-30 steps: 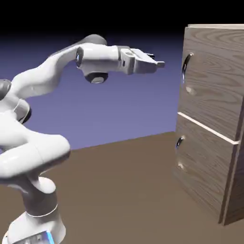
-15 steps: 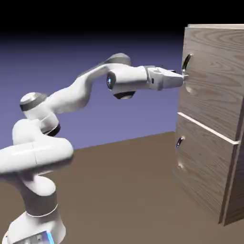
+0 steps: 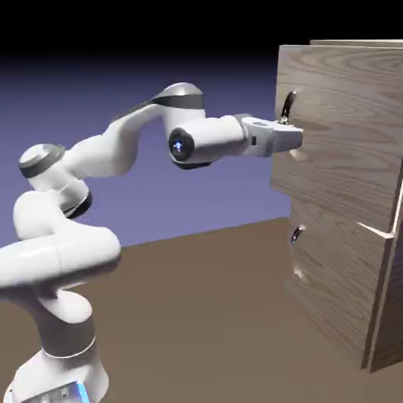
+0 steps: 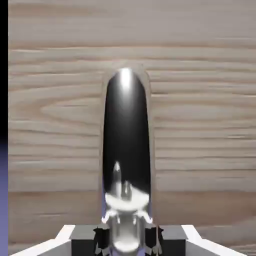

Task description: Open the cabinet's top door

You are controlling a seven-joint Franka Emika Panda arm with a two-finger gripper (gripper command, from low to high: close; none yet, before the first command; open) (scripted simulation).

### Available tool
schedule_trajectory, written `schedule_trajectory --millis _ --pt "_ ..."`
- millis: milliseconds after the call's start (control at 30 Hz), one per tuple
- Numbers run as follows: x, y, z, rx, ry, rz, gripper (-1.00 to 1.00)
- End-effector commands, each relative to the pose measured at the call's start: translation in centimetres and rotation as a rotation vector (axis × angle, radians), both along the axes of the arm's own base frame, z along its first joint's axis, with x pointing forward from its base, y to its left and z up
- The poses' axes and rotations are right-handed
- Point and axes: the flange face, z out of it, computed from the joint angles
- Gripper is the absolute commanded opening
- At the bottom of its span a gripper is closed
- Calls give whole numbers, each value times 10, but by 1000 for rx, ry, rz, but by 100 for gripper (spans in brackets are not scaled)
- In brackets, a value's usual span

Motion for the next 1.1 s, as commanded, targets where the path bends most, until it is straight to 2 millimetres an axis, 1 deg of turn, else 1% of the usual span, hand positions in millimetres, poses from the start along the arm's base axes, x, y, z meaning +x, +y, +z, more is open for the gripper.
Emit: schedule_trajectory --millis 0,267,567,700,833,1067 --pt "-5 -5 0 0 0 23 -100" --pt "-40 -50 0 0 0 208 -100" --pt "-69 -106 0 0 0 414 -100" --pt "-79 -136 0 0 0 518 -100" --pt "-87 -171 0 0 0 634 -100" --pt "-90 -231 0 0 0 831 -100"
